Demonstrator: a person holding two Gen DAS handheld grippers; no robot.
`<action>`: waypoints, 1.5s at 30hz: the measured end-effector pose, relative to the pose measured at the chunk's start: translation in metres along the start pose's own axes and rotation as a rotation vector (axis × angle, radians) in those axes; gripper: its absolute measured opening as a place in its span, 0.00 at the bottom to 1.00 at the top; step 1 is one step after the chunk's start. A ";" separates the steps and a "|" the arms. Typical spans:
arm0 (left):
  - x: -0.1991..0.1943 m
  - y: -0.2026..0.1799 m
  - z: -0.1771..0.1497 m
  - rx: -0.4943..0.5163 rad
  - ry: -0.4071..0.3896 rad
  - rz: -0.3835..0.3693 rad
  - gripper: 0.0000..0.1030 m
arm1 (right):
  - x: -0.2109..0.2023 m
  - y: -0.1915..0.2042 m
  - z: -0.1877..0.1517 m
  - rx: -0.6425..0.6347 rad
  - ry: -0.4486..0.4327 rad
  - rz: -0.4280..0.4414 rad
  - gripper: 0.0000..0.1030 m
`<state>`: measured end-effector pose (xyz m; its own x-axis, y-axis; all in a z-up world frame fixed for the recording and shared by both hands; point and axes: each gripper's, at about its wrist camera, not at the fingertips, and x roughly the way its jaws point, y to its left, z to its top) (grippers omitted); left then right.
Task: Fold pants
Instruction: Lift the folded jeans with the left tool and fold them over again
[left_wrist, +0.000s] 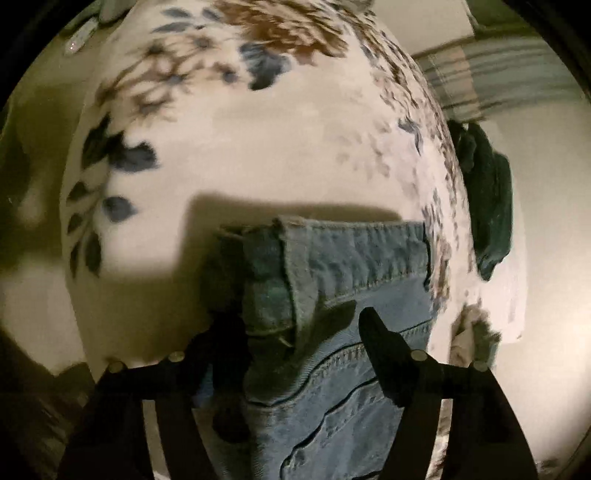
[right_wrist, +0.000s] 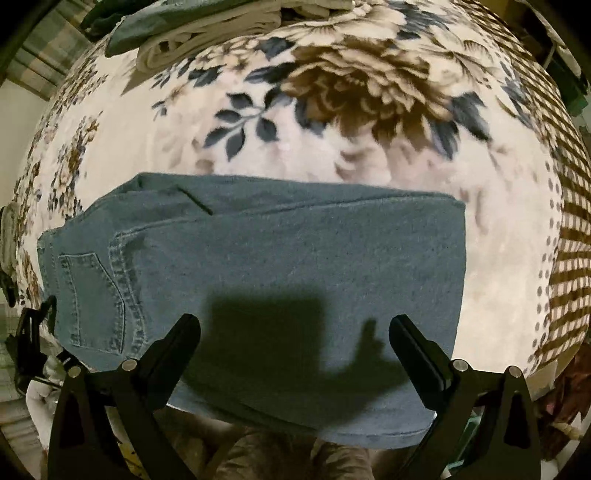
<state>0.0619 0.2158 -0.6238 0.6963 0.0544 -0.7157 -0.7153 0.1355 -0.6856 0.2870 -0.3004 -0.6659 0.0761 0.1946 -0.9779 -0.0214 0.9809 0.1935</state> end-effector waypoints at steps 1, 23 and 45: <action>-0.003 -0.003 -0.002 0.011 -0.011 0.007 0.54 | 0.000 0.000 0.001 -0.007 -0.003 0.002 1.00; -0.115 -0.225 -0.234 0.954 0.098 -0.236 0.14 | -0.032 -0.090 -0.035 0.078 0.037 0.033 0.84; -0.047 -0.179 -0.411 1.273 0.677 -0.123 0.77 | -0.050 -0.206 -0.031 0.270 0.007 0.443 0.98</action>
<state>0.1331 -0.2175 -0.5220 0.3289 -0.4431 -0.8340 0.1344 0.8961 -0.4231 0.2567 -0.5122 -0.6588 0.1111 0.5923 -0.7981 0.2080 0.7714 0.6014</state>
